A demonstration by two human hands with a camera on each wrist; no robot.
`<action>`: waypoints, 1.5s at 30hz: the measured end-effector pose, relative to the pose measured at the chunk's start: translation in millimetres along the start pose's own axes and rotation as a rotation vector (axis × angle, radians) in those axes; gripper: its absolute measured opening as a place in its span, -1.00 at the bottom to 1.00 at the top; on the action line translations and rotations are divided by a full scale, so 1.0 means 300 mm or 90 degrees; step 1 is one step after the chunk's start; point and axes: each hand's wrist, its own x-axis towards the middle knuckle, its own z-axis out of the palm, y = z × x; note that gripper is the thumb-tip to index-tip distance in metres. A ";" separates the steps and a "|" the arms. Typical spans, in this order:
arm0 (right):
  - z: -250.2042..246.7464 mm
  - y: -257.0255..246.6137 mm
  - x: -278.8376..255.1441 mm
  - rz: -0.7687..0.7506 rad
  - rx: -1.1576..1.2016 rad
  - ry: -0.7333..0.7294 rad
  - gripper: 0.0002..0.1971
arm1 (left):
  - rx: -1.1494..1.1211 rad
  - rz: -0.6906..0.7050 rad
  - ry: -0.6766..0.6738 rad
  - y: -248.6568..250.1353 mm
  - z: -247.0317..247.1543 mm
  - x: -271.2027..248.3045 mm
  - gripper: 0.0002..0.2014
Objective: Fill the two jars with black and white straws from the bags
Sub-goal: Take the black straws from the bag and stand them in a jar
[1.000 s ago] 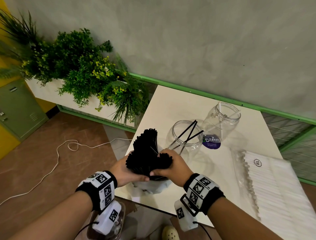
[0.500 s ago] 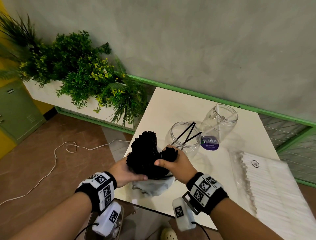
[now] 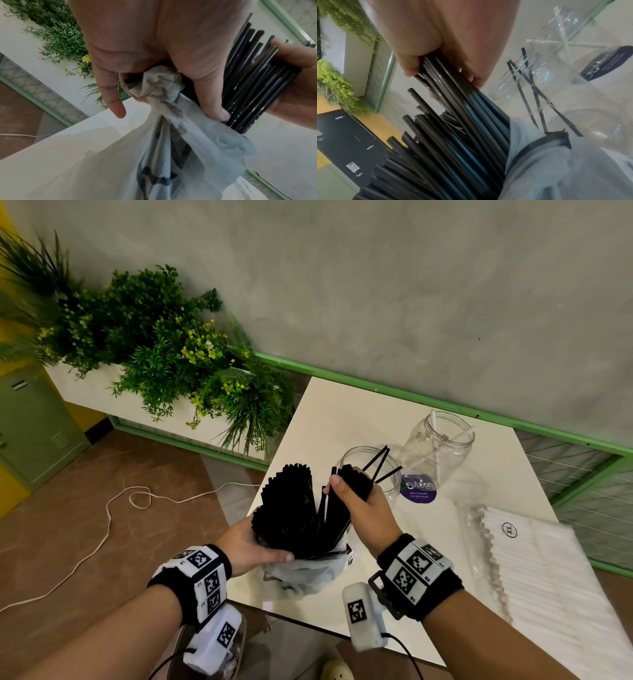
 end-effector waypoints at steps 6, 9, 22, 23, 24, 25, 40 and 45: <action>-0.005 0.031 -0.010 0.047 -0.054 -0.033 -0.82 | -0.003 0.004 -0.009 0.004 -0.001 0.001 -0.12; -0.013 0.015 -0.008 0.043 -0.041 -0.026 -0.80 | -0.006 0.001 -0.007 0.007 -0.005 0.000 -0.11; -0.005 -0.022 0.018 -0.029 -0.077 -0.028 -0.79 | 0.022 0.007 -0.002 0.003 -0.008 0.024 -0.12; -0.006 -0.022 0.016 -0.031 -0.073 -0.021 -0.81 | 0.027 0.007 -0.008 0.009 -0.008 0.021 -0.18; -0.007 -0.033 0.014 -0.040 -0.056 -0.010 -0.83 | 0.029 0.008 -0.011 0.013 -0.008 0.019 -0.24; -0.009 -0.046 0.015 -0.049 -0.033 0.002 -0.85 | 0.035 0.009 -0.007 0.016 -0.009 0.018 -0.31; -0.030 -0.146 0.039 -0.060 0.000 -0.036 -0.88 | 0.039 -0.010 0.002 0.013 -0.015 0.033 -0.42; -0.015 -0.129 0.040 -0.015 -0.058 -0.130 -0.77 | 0.030 0.001 0.004 0.017 -0.010 0.037 -0.47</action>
